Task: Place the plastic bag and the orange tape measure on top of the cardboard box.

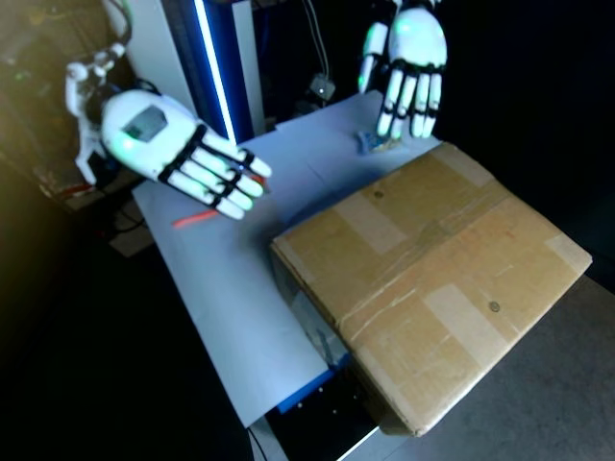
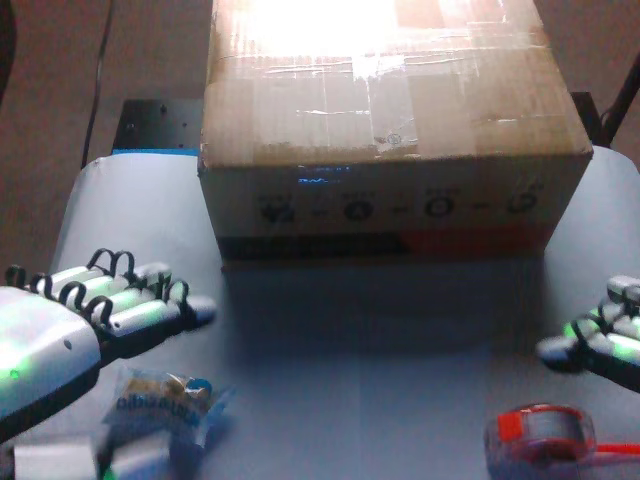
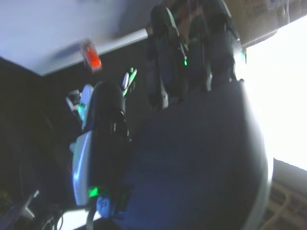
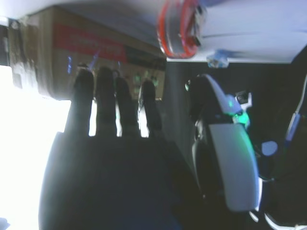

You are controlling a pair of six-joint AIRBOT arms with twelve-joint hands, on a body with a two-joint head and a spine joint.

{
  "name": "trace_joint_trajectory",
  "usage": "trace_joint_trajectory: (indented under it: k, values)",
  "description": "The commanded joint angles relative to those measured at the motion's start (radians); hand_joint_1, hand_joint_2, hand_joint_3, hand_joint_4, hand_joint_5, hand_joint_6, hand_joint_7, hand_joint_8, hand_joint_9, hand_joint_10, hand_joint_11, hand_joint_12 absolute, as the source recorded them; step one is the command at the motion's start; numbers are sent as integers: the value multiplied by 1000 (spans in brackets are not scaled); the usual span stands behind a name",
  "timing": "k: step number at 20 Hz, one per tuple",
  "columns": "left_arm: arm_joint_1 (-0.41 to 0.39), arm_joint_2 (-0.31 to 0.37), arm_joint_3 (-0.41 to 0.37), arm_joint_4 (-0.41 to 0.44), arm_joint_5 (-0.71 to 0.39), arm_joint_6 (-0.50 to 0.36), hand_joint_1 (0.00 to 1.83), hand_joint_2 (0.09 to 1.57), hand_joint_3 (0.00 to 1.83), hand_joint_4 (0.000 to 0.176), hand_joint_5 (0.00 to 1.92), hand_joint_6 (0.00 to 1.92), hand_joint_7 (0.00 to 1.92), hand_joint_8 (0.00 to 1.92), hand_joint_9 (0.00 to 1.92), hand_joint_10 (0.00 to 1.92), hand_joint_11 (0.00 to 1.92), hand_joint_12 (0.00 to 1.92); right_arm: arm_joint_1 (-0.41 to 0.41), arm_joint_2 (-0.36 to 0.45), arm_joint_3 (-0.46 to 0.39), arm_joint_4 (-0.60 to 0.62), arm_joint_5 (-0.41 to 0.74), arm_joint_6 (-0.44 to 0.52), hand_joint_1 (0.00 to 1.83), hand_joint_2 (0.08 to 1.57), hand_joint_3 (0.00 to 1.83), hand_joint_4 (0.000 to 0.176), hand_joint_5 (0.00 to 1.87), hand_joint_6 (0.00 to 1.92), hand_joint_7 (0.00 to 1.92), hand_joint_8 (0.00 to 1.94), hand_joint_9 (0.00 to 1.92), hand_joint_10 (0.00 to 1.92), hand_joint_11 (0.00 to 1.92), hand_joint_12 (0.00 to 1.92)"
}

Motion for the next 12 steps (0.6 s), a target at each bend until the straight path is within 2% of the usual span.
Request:
trace_joint_trajectory:
  k: [1,2,3,4,5,6,7,9,12]
  values:
    - [-8,-6,0,20,107,-3,464,1220,27,0,38,1,0,0,0,0,0,643,8,0,-1,-21,-106,5,479,983,252,0,296,135,191,530,0,1079,0,1636]
    - [-8,-5,2,20,106,-3,448,1227,7,0,32,2,0,0,0,0,0,453,8,0,1,-20,-107,5,567,999,131,0,316,85,135,672,0,1110,0,1679]
    - [-9,-5,3,20,106,-3,448,1227,7,0,32,2,0,0,0,0,0,453,8,-1,3,-20,-107,5,567,999,131,0,316,85,135,672,0,1110,0,1679]
    - [-10,-7,3,20,106,-3,492,1213,0,0,64,4,0,0,0,0,0,579,8,-6,7,-20,-108,5,622,978,83,0,328,87,93,824,0,1209,0,1772]
    - [-11,-13,5,20,105,-3,505,1213,0,0,27,2,0,0,0,0,0,384,9,-15,13,-19,-110,5,653,970,69,0,304,84,60,850,0,1137,0,1784]
    - [-12,-24,11,20,99,-3,537,1219,2,0,0,0,0,0,0,0,0,16,9,-25,18,-15,-115,5,639,977,56,0,291,90,69,811,0,1184,0,1832]
    - [-15,-36,18,20,89,-3,543,1219,1,0,0,0,0,0,0,0,0,0,9,-35,23,-8,-122,5,600,983,51,0,284,93,72,785,0,1195,0,1794]
    - [-27,-62,36,20,61,-2,549,1206,0,0,0,0,0,0,0,0,0,0,9,-50,31,10,-141,4,643,953,22,0,267,82,66,723,0,1195,0,1820]
    - [-42,-98,60,20,20,19,535,1201,0,2,0,0,0,0,0,0,4,2,12,-74,53,19,-155,4,652,941,12,0,243,68,49,651,0,1125,0,1754]
